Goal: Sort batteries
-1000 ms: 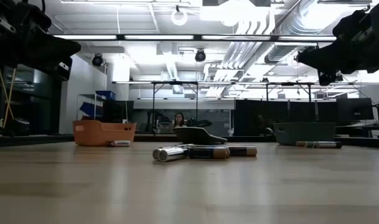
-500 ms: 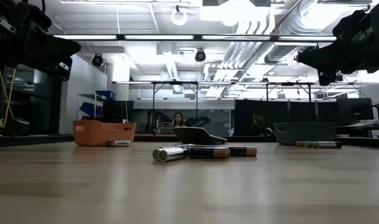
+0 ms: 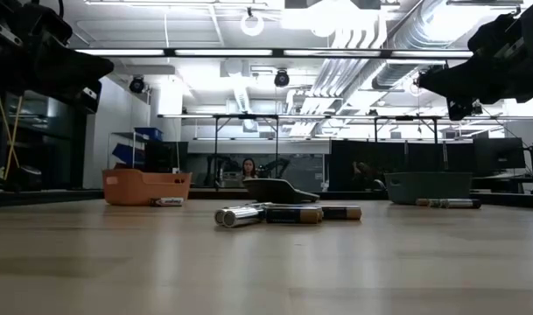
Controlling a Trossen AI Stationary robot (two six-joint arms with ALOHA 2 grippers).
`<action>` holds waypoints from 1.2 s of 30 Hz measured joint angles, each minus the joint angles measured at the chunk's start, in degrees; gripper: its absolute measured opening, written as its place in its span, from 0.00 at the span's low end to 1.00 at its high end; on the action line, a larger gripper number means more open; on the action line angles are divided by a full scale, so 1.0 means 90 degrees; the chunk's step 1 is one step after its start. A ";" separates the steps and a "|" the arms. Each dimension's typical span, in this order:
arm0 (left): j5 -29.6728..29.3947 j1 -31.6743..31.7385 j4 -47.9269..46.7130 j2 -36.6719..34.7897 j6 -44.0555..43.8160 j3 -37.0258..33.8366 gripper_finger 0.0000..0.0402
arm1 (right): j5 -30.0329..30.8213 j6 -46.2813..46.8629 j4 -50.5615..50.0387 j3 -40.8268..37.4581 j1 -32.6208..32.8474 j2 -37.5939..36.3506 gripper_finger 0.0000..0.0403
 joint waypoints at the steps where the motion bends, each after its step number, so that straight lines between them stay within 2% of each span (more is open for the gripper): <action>1: 0.0000 0.0000 0.0000 0.0000 0.0000 0.0000 0.01 | 0.0001 0.0000 0.0000 0.0000 0.0000 -0.0002 0.00; 27: 0.0000 0.0001 0.0000 -0.0002 0.0000 0.0000 0.01 | 0.0002 0.0082 0.0054 0.0000 0.0000 0.0000 0.00; 29: 0.0000 0.0002 0.0000 -0.0002 0.0000 0.0000 0.01 | 0.0012 0.0563 0.0508 0.0000 0.0000 0.0008 0.00; 34: 0.0000 0.0001 0.0001 -0.0001 0.0000 0.0000 0.01 | 0.0816 0.2818 0.3145 0.0007 0.0000 0.0014 0.00; 36: 0.0000 0.0001 0.0002 -0.0001 0.0000 0.0000 0.01 | 0.0809 0.3251 0.3844 0.0101 0.0011 0.0164 0.00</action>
